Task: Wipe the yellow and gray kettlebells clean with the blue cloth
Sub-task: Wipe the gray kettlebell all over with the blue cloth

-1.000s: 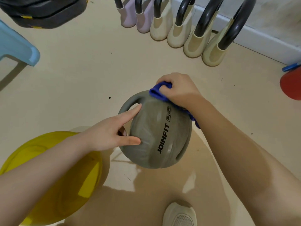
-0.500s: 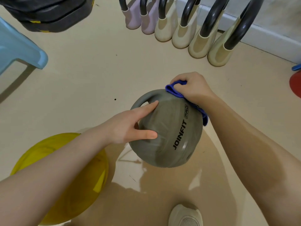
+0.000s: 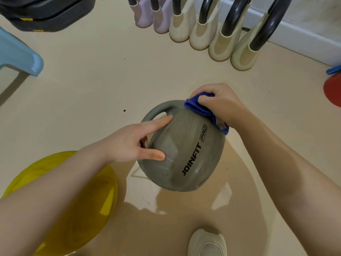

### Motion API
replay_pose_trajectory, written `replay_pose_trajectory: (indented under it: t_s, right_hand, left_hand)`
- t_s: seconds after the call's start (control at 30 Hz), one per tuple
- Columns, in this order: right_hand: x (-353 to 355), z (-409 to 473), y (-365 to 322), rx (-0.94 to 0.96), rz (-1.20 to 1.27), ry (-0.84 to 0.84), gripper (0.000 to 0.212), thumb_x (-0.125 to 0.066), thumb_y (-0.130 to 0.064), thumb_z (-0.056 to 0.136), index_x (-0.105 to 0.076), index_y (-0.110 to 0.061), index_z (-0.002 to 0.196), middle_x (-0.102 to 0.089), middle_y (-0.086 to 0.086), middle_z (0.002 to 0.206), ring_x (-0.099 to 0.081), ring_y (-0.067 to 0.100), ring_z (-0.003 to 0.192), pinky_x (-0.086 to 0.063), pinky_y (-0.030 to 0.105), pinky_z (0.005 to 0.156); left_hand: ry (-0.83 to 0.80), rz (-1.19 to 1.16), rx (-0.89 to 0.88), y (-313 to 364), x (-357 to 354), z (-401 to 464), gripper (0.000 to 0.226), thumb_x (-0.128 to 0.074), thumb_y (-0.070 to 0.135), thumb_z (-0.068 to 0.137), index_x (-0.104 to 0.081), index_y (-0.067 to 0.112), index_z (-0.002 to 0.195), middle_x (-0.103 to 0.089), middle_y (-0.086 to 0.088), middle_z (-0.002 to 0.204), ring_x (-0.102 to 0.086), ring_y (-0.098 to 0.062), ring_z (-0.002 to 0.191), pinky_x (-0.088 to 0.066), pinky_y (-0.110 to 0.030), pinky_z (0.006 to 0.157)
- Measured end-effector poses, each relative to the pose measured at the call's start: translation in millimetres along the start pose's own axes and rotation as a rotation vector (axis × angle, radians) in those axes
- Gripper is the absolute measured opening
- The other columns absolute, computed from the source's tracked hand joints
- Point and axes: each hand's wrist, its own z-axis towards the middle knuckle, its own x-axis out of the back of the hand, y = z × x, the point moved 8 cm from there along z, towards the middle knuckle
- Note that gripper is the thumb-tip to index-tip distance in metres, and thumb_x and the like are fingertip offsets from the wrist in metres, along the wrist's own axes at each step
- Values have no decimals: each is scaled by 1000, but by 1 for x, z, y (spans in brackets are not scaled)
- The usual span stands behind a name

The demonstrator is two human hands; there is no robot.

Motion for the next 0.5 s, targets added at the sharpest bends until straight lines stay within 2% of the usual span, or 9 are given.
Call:
replay_pose_trajectory:
  t_s: [0.07,0.1,0.13,0.2,0.27,0.33,0.43,0.5]
  right_hand:
    - [-3,-11,-9,88,36,-69,28,-49,-3,82,-70,-21,82,-65,-11,79,-54,-8,62,-42,7,55]
    - [-3,-11,-6,95,39,-50,29,-50,-3,82,-69,-24,81,-64,-13,79,-54,-8,62,-42,7,54]
    - [0,-7,4,63,38,6,29,-50,-4,82,-69,-27,80,-65,-14,80,-55,-6,66,-45,10,58]
    - [7,0,36,-82,46,128,26,-53,-9,80,-69,-28,75,-67,-11,80,-59,3,74,-53,26,73]
    - [8,-2,60,-195,95,184,25,-52,-9,79,-71,-26,75,-69,-6,81,-61,10,77,-55,36,76]
    - [9,-13,63,-184,135,231,30,-47,-5,81,-71,-23,80,-69,-8,85,-61,7,77,-53,28,68]
    - [8,-28,31,26,212,228,31,-45,2,82,-70,-16,86,-67,-12,86,-58,-5,74,-46,11,66]
    - [4,-25,28,56,197,206,30,-47,2,81,-70,-17,85,-67,-14,85,-58,-5,76,-45,10,67]
  left_hand:
    - [-6,-35,11,-9,-2,-5,87,-61,66,62,-14,64,135,-43,38,126,-58,-5,79,-42,-9,73]
    - [-2,-57,20,-12,-2,-7,87,-61,65,61,-15,64,134,-46,32,125,-57,-7,79,-43,-10,74]
    - [2,-74,35,-15,-2,-8,88,-62,64,61,-15,63,135,-50,29,119,-57,-8,79,-42,-10,74]
    - [1,-94,68,-19,0,-6,89,-68,58,65,-17,59,138,-57,30,97,-56,-8,76,-40,-9,70]
    - [-1,-105,85,-22,2,-4,85,-71,52,70,-20,56,138,-57,30,82,-55,-8,73,-39,-9,68]
    - [8,-134,75,-24,2,-5,84,-67,54,67,-19,61,136,-56,28,80,-52,-8,73,-39,-9,69]
    - [27,-170,63,-27,-2,-13,79,-59,56,66,-18,65,132,-54,29,82,-51,-8,73,-39,-9,69]
    - [52,-182,77,-27,-2,-16,77,-58,57,65,-18,68,130,-55,29,80,-50,-6,71,-38,-8,67]
